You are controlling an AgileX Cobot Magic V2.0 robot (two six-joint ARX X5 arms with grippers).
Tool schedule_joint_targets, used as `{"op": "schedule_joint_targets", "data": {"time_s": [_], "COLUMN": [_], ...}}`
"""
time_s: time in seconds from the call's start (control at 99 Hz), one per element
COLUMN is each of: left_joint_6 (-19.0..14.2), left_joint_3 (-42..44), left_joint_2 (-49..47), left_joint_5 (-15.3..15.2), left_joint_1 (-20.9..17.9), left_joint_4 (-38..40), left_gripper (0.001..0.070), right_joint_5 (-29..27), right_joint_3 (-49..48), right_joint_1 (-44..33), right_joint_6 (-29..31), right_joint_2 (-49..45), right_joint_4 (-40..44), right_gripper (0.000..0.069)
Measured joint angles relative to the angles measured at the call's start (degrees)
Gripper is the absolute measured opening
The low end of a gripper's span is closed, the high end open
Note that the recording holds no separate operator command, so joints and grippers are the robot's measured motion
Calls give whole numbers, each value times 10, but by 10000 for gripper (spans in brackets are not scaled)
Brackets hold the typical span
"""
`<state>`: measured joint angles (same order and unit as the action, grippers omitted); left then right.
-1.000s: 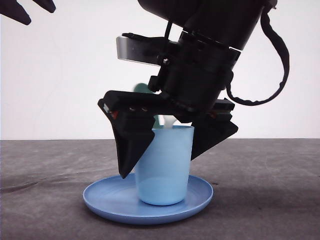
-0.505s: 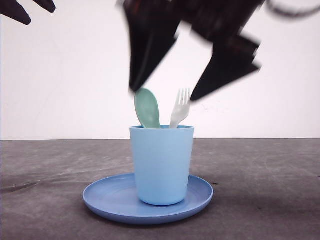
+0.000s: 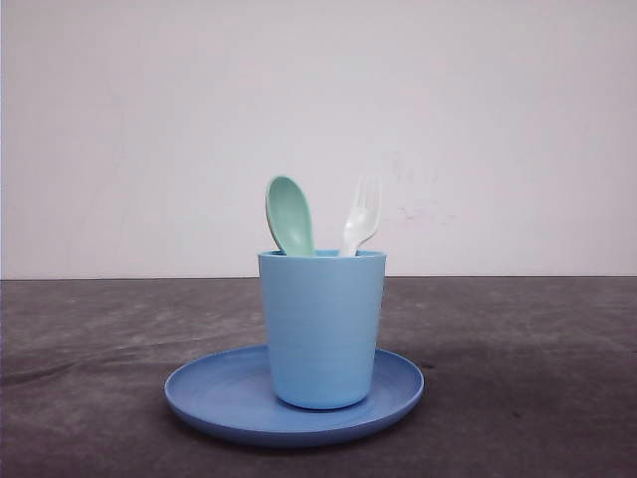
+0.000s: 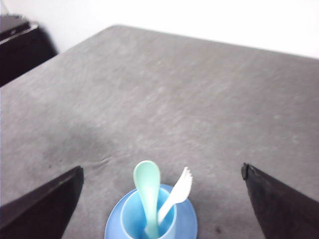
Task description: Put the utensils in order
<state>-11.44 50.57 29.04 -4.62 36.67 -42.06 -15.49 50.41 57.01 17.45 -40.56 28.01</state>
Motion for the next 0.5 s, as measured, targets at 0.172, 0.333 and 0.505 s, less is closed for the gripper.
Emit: {"op": "schedule_joint_targets", "data": {"time_s": [0.172, 0.333, 0.505], "left_joint_6": [0, -2, -2], "left_joint_3": [0, 0, 0], "left_joint_2": [-27, -34, -35], "left_joint_5": [-1, -1, -1], "left_joint_1": [0, 0, 0], "left_joint_4": [-37, -51, -51], "left_gripper": [265, 49, 24], "right_joint_5": [-12, -12, -12], "right_joint_3": [0, 0, 0], "right_joint_1": [0, 0, 0], "right_joint_6": [1, 0, 0], "right_joint_2": [16, 12, 8], "right_joint_4": [3, 10, 13], "right_gripper": [548, 100, 8]}}
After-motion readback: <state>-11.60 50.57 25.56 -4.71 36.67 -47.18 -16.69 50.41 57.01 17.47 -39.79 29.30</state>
